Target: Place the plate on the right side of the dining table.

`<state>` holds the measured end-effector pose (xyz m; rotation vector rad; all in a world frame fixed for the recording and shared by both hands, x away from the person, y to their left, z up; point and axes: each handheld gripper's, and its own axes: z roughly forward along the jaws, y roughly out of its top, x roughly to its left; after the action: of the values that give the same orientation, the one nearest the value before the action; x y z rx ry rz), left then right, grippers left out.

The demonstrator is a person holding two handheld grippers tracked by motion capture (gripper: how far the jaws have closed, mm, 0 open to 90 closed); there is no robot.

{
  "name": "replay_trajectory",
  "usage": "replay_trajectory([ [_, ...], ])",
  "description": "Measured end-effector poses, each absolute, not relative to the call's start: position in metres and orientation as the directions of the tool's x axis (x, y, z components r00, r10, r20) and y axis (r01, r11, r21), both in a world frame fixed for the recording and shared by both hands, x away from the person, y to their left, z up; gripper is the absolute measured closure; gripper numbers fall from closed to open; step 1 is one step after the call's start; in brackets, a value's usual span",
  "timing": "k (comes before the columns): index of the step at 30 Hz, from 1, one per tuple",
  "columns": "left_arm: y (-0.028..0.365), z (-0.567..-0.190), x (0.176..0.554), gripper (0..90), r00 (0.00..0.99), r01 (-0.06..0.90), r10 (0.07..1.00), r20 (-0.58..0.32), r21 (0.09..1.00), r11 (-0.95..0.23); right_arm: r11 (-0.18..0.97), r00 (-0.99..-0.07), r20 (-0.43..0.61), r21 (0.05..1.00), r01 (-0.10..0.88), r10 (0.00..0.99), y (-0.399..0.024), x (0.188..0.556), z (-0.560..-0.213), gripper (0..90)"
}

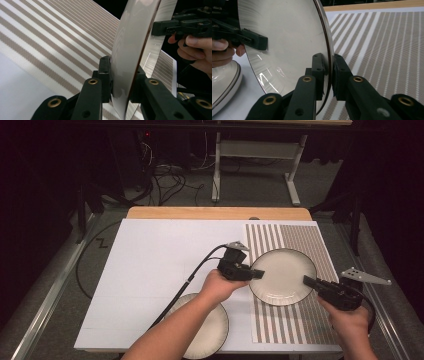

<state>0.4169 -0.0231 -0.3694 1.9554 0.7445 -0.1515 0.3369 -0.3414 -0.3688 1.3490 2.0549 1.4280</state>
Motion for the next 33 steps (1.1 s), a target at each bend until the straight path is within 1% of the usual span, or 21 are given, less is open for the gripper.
replay_trajectory([
  [6, -0.045, -0.376, 0.43, 74.3, 0.795, 0.571, 0.446, -0.411, 0.754, -0.325, 0.056, -0.476, 0.25, 0.84, 0.54, 0.843, -0.359, 0.342, -0.372, 84.5],
  [15, -0.067, -0.387, 0.442, 72.4, 0.78, 0.592, 0.467, -0.418, 0.734, -0.332, 0.034, -0.431, 0.257, 0.828, 0.56, 0.865, -0.375, 0.351, -0.382, 84.3],
  [22, -0.075, -0.396, 0.449, 71.4, 0.767, 0.61, 0.474, -0.433, 0.72, -0.329, 0.039, -0.414, 0.242, 0.824, 0.566, 0.878, -0.38, 0.355, -0.388, 84.1],
  [33, -0.078, -0.402, 0.453, 70.3, 0.757, 0.621, 0.49, -0.433, 0.709, -0.333, 0.052, -0.415, 0.228, 0.824, 0.564, 0.881, -0.381, 0.359, -0.392, 84.2],
])
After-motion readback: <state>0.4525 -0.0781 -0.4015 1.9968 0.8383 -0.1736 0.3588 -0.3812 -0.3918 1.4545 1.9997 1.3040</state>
